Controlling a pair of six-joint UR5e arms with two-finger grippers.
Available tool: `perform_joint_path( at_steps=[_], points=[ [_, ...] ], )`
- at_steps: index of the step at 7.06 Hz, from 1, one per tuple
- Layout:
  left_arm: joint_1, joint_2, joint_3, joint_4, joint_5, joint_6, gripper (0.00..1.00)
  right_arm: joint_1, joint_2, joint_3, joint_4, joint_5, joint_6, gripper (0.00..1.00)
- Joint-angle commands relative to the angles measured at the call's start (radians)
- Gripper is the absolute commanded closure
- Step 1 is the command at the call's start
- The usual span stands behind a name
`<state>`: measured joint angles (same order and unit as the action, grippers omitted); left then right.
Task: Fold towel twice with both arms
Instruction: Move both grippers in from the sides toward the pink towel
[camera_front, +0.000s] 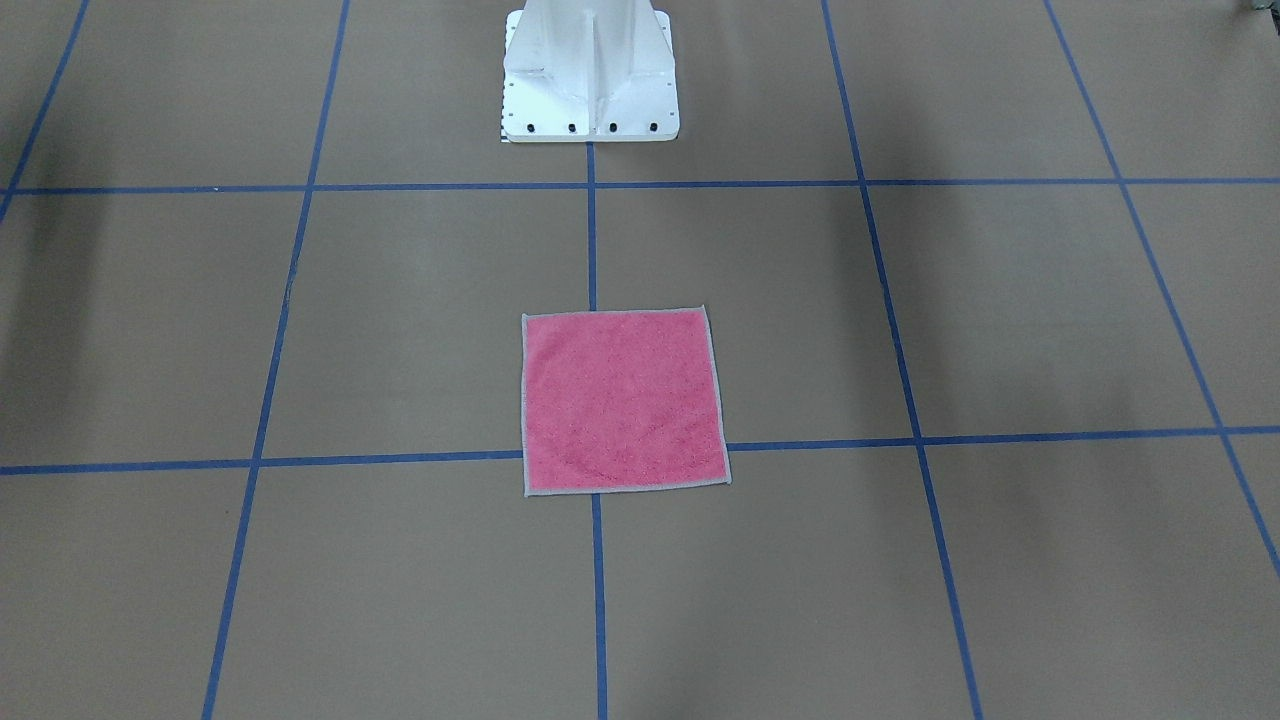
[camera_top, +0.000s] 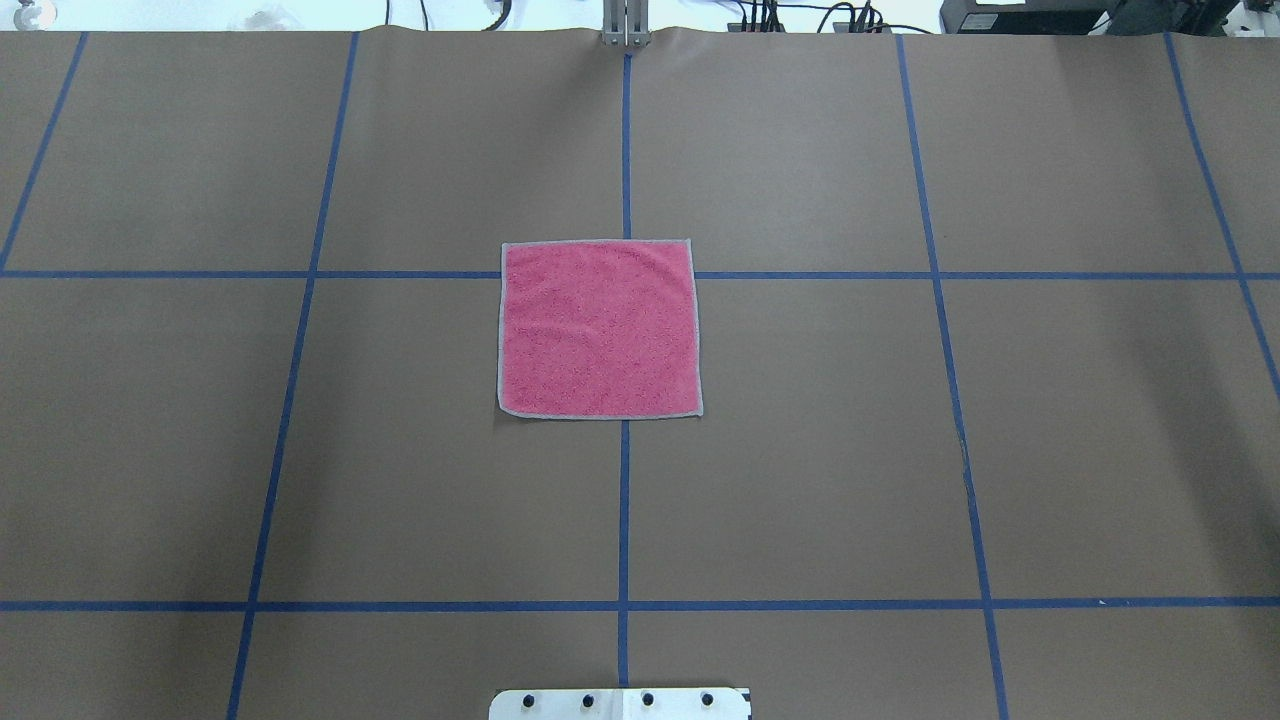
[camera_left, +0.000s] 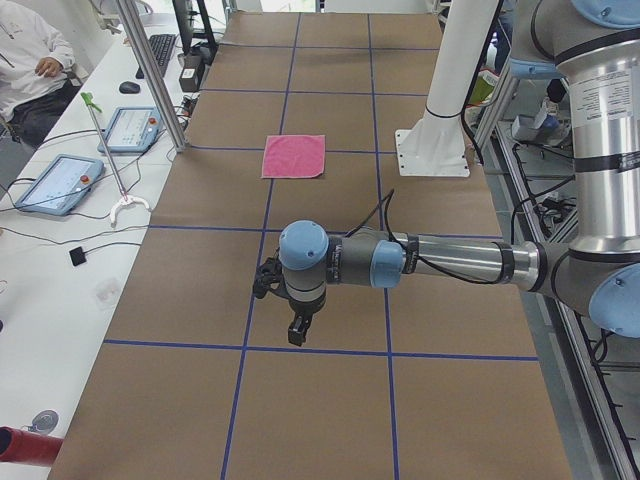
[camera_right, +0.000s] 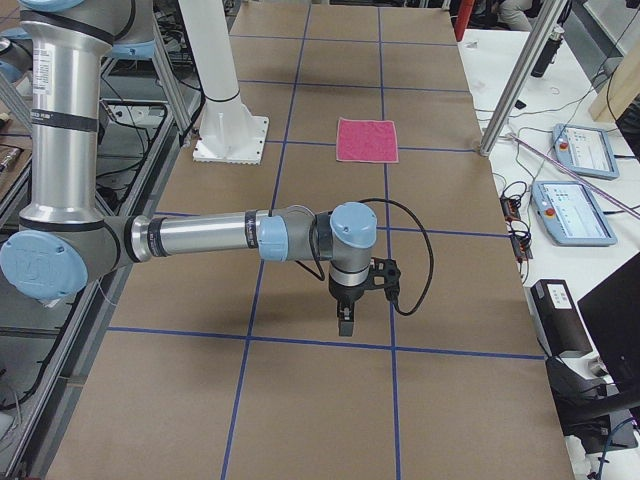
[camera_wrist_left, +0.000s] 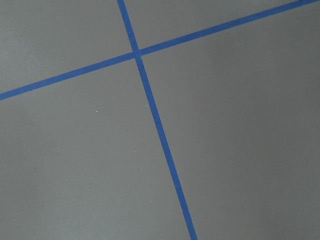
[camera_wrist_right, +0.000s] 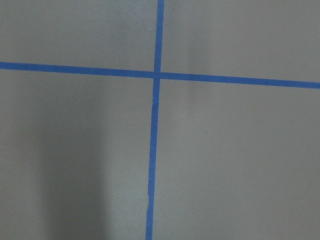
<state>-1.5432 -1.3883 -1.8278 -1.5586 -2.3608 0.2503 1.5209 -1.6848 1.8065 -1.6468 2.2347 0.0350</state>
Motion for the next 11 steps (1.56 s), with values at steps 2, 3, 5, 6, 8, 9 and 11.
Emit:
perform_joint_path(
  at_steps=[2, 3, 5, 6, 8, 9, 11],
  points=[
    [0.0, -0.002, -0.002, -0.005, -0.001, 0.006, 0.0, -0.001, 0.002, 0.002, 0.022, 0.0, 0.003, 0.0],
    [0.0, -0.012, -0.002, -0.024, 0.0, 0.009, 0.0, -0.002, 0.002, 0.008, 0.042, 0.011, 0.013, 0.0],
    [0.005, -0.056, 0.001, -0.053, -0.001, 0.006, 0.0, -0.063, 0.051, 0.008, 0.041, 0.019, 0.02, 0.0],
    [0.043, -0.117, 0.013, -0.048, -0.039, -0.011, 0.0, -0.088, 0.068, 0.011, 0.044, 0.031, 0.046, 0.0],
    [0.044, -0.138, 0.039, -0.075, -0.181, -0.078, 0.0, -0.18, 0.074, 0.03, 0.132, 0.06, 0.165, 0.0],
    [0.081, -0.149, 0.036, -0.142, -0.182, -0.132, 0.0, -0.242, 0.074, 0.03, 0.234, 0.06, 0.297, 0.0],
    [0.246, -0.178, 0.039, -0.284, -0.164, -0.477, 0.0, -0.352, 0.076, 0.042, 0.385, 0.06, 0.542, 0.0]
  ],
)
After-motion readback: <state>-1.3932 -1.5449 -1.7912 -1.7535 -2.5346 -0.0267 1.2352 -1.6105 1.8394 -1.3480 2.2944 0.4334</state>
